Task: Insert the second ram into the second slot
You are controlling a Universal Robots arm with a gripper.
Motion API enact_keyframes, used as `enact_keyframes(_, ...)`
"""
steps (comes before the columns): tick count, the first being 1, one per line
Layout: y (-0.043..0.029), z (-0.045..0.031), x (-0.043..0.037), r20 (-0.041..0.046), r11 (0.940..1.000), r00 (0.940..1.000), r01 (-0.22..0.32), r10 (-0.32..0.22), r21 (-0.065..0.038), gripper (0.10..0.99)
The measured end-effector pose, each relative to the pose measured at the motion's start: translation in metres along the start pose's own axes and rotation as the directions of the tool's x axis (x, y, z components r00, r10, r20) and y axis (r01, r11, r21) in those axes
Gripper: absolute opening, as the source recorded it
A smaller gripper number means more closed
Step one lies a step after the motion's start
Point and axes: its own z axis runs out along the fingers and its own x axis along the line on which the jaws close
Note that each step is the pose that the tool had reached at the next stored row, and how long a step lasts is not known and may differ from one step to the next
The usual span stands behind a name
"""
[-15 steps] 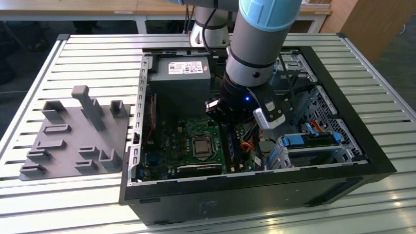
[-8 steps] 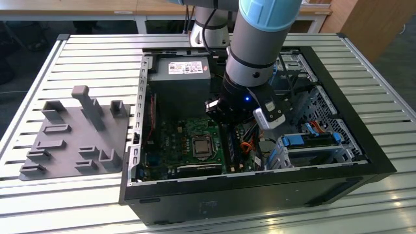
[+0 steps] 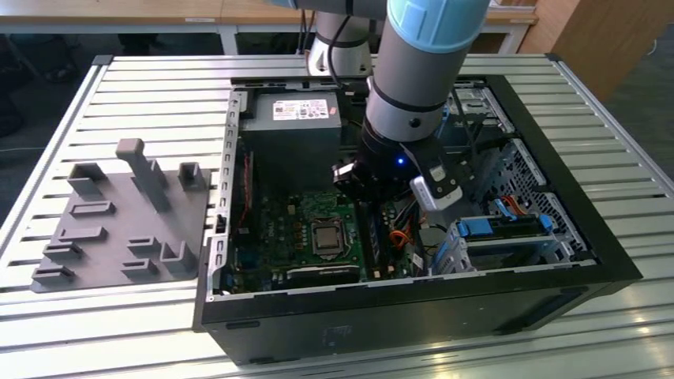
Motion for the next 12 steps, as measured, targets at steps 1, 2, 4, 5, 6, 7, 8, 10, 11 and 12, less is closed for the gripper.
enact_keyframes(1,-0.0004,0.0009,0.0000,0.0001,1.0000,1.0000,-0.001,0.001,0.000,0.137)
enact_keyframes(2,-0.0006,0.0021,-0.0001,0.0001,1.0000,1.0000,-0.001,0.001,0.000,0.137)
enact_keyframes(4,-0.0007,0.0037,0.0002,0.0000,1.0000,1.0000,-0.001,0.001,0.000,0.137)
enact_keyframes(5,-0.0007,0.0046,0.0002,0.0000,1.0000,1.0000,-0.001,0.001,0.000,0.137)
enact_keyframes(6,-0.0008,0.0053,0.0002,-0.0002,1.0000,1.0000,-0.001,0.001,0.000,0.137)
enact_keyframes(7,-0.0009,0.0059,0.0003,-0.0006,1.0000,1.0000,-0.001,0.001,0.000,0.137)
enact_keyframes(8,-0.0010,0.0065,0.0004,-0.0011,1.0000,1.0000,-0.001,0.001,0.000,0.137)
enact_keyframes(10,-0.0013,0.0073,0.0006,-0.0020,1.0000,1.0000,-0.001,0.001,0.000,0.137)
enact_keyframes(11,-0.0014,0.0079,0.0007,-0.0026,1.0000,1.0000,-0.001,0.001,0.000,0.137)
enact_keyframes(12,-0.0014,0.0084,0.0006,-0.0029,1.0000,1.0000,-0.001,0.001,0.000,0.137)
